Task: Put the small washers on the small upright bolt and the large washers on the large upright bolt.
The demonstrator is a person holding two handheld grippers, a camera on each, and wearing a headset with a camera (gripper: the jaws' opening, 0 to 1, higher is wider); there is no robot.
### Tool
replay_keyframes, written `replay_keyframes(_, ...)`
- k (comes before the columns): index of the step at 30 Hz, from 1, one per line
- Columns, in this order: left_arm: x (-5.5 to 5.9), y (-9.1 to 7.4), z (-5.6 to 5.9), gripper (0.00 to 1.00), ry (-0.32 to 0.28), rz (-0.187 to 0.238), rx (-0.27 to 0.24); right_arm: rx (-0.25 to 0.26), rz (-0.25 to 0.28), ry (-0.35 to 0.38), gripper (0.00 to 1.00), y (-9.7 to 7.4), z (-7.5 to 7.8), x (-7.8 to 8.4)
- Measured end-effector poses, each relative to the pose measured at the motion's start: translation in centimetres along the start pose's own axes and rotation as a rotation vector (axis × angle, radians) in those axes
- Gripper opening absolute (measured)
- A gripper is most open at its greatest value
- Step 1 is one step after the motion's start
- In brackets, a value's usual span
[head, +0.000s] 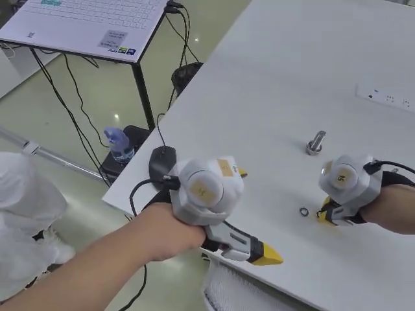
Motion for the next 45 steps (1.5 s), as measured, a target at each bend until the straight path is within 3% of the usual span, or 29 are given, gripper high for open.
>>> replay_keyframes(6,0.0,0.2,0.5,0.95,-0.003,0.0,0.007,0.007,0.025,0.05,0.13,0.3,0.4,0.3)
replay_keyframes(13,-0.1,0.4,0.7,0.94,0.004,0.002,0.005,0.002,0.029,0.08,0.12,-0.6,-0.2,1.1)
replay_keyframes(16,-0.1,0.5,0.8,0.94,0.005,-0.003,0.005,0.009,0.025,0.089,0.12,-1.0,0.3,2.4)
replay_keyframes(27,-0.4,1.0,0.4,0.97,-0.008,0.003,-0.01,0.04,0.038,0.186,0.12,-5.0,1.3,6.6)
replay_keyframes(38,0.1,1.5,0.4,0.99,-0.032,0.003,-0.039,0.043,0.012,0.207,0.12,-6.2,1.9,10.7)
replay_keyframes(45,0.2,1.8,0.6,0.99,-0.041,-0.001,-0.054,0.058,0.037,0.259,0.12,-7.3,3.5,11.9)
Point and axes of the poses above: the centre of the closed fingertips' face, and the gripper's own axes: y roughly forward along the fingers, z roughly to its right, x roughly out of its underside, the point moved 2 cm from there along -y, roughly backward along the fingers, and after that the axes turned 2 degrees about x, right-handed, at the moved point
